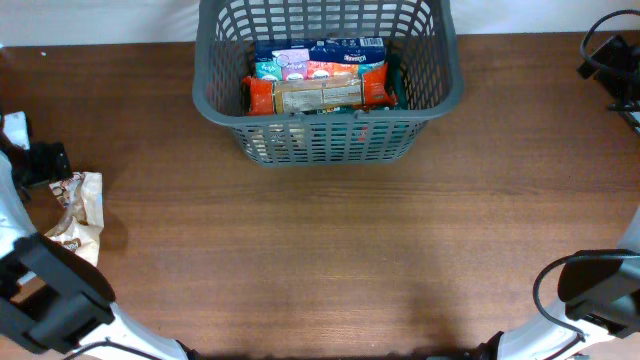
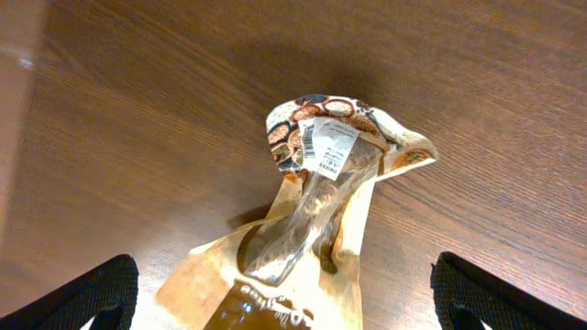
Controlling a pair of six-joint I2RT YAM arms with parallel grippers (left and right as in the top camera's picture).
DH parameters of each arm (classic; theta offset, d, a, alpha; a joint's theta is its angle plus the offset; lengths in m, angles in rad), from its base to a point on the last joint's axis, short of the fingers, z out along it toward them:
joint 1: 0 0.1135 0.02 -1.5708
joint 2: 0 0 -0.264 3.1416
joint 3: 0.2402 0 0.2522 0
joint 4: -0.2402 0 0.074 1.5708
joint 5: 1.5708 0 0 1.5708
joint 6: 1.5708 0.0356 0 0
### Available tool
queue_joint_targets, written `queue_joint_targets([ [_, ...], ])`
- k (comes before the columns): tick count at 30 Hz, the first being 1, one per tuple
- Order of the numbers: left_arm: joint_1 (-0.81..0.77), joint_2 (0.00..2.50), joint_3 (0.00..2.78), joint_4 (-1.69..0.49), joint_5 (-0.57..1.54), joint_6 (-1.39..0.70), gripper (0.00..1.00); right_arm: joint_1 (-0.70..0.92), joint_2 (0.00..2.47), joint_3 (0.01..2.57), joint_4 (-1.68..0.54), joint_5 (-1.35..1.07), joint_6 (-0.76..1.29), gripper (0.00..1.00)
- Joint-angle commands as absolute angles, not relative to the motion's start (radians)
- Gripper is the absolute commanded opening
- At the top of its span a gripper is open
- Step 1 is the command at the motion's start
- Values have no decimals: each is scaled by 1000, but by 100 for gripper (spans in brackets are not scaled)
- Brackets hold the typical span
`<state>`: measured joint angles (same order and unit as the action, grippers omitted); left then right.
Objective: Pack container
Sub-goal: 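Move the left gripper to the beige bean bag and grasp it, then carry the bean bag over the basket with the left gripper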
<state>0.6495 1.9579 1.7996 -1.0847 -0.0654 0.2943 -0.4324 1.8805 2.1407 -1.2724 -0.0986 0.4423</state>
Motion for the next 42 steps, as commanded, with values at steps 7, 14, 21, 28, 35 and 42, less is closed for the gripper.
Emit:
queue_joint_targets([
  [7,656,2177,1797,-1090,8,337,95,-432,1871,2136,-1272,-101,447,99],
  [14,636,2260,1797,-1113,-39,384,84,-432,1871,2136,-1272,-101,447,99],
  [21,635,2320,1794,-1118,-51,406,35,-432,1871,2136,-1272,-101,447,99],
  [28,607,2308,1882,-1164,86,406,2,-432,1871,2136,-1272,-101,447,99],
  [35,498,2276,2302,-1326,229,406,2,-432,1871,2136,-1272,-101,447,99],
  [42,257,2267,2827,-1400,213,406,2,-432,1871,2136,-1272,-101,447,99],
])
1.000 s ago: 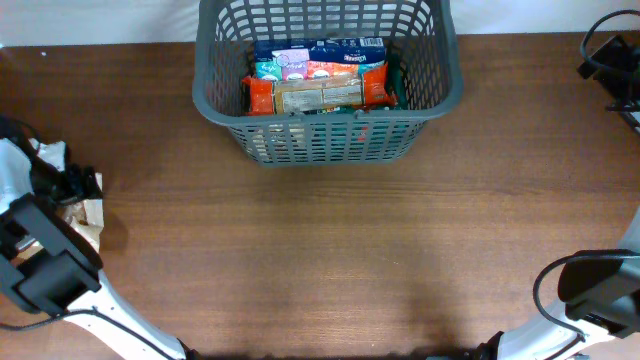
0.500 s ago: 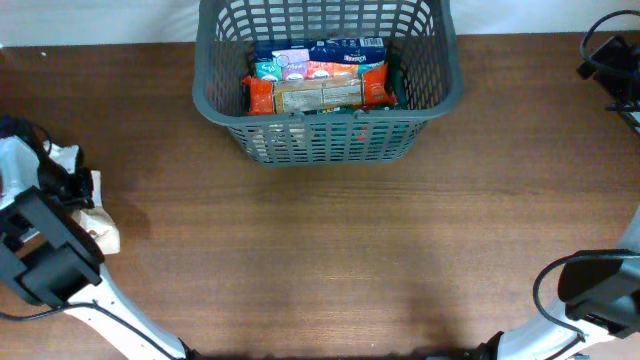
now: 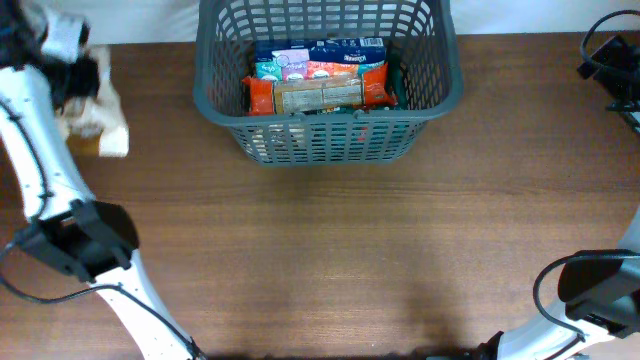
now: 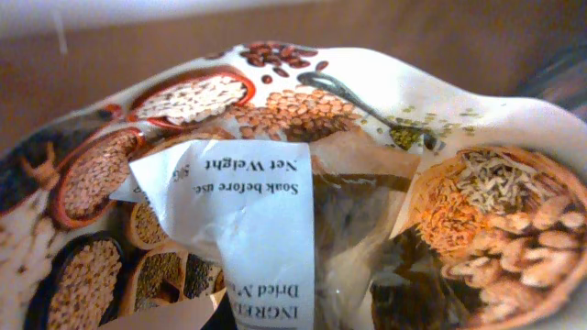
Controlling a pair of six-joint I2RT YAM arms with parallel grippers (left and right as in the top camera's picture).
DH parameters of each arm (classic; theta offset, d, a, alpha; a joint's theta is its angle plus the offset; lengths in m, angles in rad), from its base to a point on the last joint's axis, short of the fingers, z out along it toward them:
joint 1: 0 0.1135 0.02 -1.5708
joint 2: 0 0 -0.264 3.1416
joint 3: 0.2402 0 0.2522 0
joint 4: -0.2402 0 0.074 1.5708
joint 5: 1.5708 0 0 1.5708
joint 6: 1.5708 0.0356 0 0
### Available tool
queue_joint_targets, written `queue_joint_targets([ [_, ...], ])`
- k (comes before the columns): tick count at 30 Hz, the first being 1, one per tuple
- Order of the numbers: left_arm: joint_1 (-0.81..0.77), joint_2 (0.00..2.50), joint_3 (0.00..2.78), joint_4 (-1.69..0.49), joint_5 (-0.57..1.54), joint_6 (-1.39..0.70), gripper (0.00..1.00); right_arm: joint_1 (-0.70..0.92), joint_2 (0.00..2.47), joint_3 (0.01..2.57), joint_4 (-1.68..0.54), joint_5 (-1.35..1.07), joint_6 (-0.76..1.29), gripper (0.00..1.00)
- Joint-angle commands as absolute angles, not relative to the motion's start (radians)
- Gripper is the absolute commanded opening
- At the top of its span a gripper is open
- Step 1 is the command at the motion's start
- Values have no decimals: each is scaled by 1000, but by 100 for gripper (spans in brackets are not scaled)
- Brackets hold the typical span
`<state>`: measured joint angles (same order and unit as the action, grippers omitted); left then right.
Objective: Pack container
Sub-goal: 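Carry the bean bag over the basket with the left gripper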
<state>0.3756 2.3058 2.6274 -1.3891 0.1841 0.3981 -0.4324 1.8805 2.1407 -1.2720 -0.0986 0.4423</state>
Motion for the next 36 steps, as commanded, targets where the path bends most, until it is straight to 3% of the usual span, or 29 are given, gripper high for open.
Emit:
queue_joint_targets([
  [1,220,2266,2886,-1399,213,407,2,-432,1871,2136,-1272,-101,447,99],
  [5,68,2265,3098,-1391,213,489,2,-432,1871,2136,-1272,-101,447,99],
  [10,-168,2238,3137,-1319,183,780,2,-432,1871,2136,-1272,-101,447,99],
  [18,-496,2297,3027,-1287,-216,1169,2,-432,1871,2136,-1272,-101,447,99],
  [24,-533,2342,2819,-1252,-284,1173,2,-432,1871,2136,-1272,-101,447,99],
  [34,-516,2343,2544,-1241,-272,1010,2,-432,1871,2136,-1272,-101,447,99],
  [36,-516,2343,2529,-1247,-234,998,9,-432,1871,2136,-1272,-101,447,99],
])
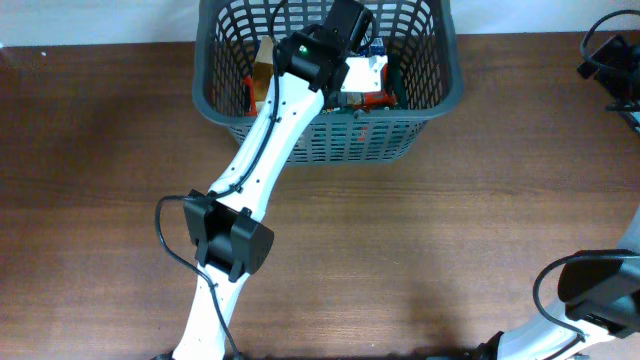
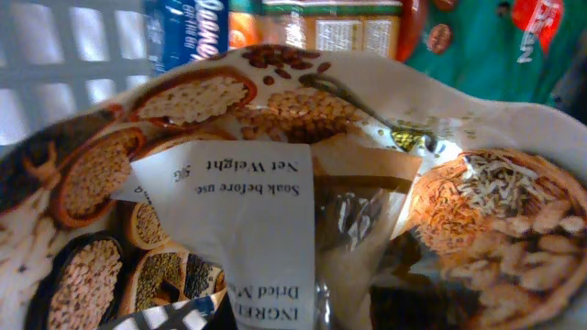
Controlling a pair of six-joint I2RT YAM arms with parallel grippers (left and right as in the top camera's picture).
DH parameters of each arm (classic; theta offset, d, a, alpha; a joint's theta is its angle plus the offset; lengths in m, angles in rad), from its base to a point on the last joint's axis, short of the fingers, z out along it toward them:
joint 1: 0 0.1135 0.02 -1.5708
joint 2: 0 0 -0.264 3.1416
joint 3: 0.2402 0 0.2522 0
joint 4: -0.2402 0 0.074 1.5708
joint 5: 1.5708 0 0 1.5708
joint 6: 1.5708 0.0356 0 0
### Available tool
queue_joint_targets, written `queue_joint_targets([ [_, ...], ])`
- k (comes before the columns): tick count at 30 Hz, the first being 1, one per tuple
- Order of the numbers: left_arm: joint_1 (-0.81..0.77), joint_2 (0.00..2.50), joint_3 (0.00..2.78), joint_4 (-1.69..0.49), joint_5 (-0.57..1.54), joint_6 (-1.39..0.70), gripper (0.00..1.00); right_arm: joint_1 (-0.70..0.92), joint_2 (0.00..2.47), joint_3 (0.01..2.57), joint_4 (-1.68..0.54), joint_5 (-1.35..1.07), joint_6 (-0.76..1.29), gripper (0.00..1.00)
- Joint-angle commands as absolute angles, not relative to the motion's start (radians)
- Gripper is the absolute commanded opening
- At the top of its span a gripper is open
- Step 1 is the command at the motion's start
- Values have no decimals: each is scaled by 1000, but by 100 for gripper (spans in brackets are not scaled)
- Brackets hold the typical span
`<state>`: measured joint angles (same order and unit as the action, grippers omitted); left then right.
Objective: Pack container
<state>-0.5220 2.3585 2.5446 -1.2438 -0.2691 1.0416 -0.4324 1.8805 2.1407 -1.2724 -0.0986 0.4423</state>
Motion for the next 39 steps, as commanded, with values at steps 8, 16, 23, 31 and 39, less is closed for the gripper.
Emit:
queue_joint_targets([
  [8,-516,2245,2529,-1161,-340,741,99,-432,1871,2136,-1272,-101,447,99],
  [16,-384,1897,2548,-1115,-434,501,99,-432,1871,2136,-1272,-101,447,99],
  [23,-66,1727,2548,-1137,-393,133,99,-432,1871,2136,-1272,-101,447,99],
  [31,229,1752,2505,-1219,-242,37,99,-432,1871,2136,-1272,-101,447,99],
  [39,284,1799,2427,-1236,-221,37,99,-379,1847,2136,-1272,-100,447,99],
])
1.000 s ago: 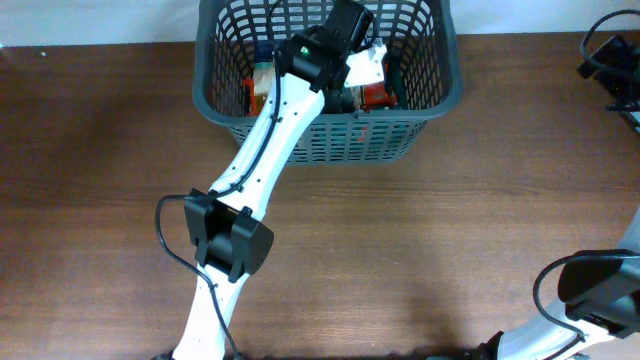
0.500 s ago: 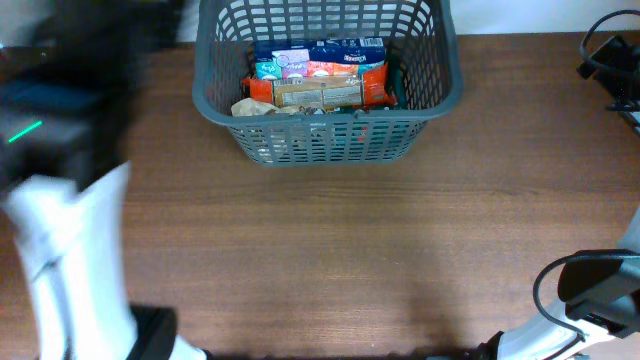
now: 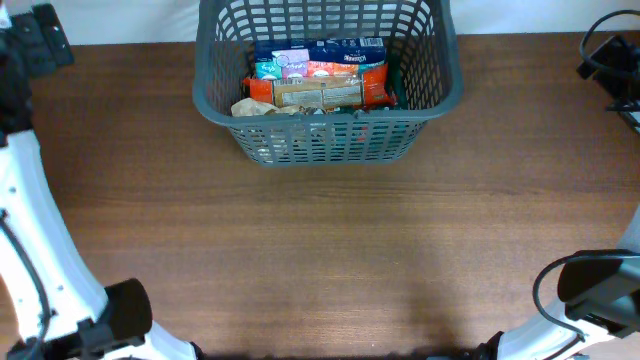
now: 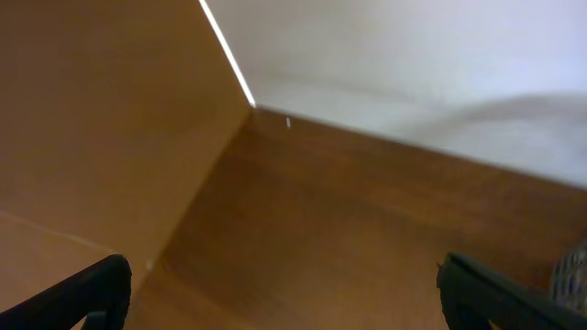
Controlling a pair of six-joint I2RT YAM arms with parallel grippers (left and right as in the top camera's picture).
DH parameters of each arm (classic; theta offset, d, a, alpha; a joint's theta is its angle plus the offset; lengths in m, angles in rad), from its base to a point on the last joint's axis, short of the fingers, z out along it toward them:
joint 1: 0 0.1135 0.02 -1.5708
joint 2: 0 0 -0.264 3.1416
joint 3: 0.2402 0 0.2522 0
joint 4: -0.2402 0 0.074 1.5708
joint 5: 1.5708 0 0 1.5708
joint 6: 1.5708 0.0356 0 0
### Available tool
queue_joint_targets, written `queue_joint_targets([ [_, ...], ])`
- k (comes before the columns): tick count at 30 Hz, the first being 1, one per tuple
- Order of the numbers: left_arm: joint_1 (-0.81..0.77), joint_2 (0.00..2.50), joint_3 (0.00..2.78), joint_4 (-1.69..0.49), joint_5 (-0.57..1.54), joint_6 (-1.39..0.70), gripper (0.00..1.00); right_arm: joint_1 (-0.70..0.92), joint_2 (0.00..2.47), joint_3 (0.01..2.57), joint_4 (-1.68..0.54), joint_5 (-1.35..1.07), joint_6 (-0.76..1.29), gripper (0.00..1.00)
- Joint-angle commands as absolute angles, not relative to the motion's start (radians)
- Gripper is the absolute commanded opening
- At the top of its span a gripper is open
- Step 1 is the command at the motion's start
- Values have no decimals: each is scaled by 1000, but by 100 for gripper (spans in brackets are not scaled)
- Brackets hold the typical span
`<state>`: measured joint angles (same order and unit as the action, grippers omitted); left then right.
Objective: Pack container
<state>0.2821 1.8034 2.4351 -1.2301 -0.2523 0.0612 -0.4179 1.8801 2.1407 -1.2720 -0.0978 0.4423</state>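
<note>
The grey plastic basket (image 3: 210, 95) stands at the back middle of the table. Inside it are a blue box (image 3: 345, 48), orange-red packets (image 3: 375, 85) and a tan paper bag of dried grains (image 3: 256, 106), which lies crumpled at the basket's front left. My left gripper (image 3: 45, 22) is at the far back-left corner of the table, well away from the basket. In the left wrist view the left gripper (image 4: 293, 293) is open, its dark fingertips (image 4: 87, 293) far apart with only bare wood between them. The right arm's black end (image 3: 610, 60) shows at the right edge; its jaws cannot be made out.
The left arm's white links (image 3: 35, 230) run down the left edge to its base (image 3: 120, 310). The right arm's base (image 3: 600, 285) sits at the front right. A white wall meets the table's back edge (image 4: 367, 137).
The left gripper was shut on the grain bag inside the basket. Now it is open at the table's back-left corner, and the bag lies in the basket's front left.
The grain bag lay on the table at the left edge under my open left gripper. Then the gripper was shut on it, held up at the back left. Later bag and gripper were in the basket. Now the bag rests there, let go.
</note>
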Motion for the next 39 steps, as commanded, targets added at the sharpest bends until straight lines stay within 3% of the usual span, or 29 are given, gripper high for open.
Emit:
queue_joint_targets([
  [1,284,1805,2424,-1244,-221,37,99,-359,1827,2136,-1272,-100,447,99],
  [13,284,1822,2423,-1390,-223,38,99,-25,1522,2135,-1272,-93,440,99],
  [18,284,1822,2423,-1420,-224,37,99,-7,1358,2048,-1237,145,229,99],
  [22,284,1822,2423,-1435,-224,38,99,-7,1121,1768,-939,358,206,99],
  [28,284,1822,2423,-1435,-224,38,99,-7,686,1219,-420,405,206,99],
  [39,284,1822,2423,-1435,-224,37,99,-7,131,468,-346,393,225,99],
])
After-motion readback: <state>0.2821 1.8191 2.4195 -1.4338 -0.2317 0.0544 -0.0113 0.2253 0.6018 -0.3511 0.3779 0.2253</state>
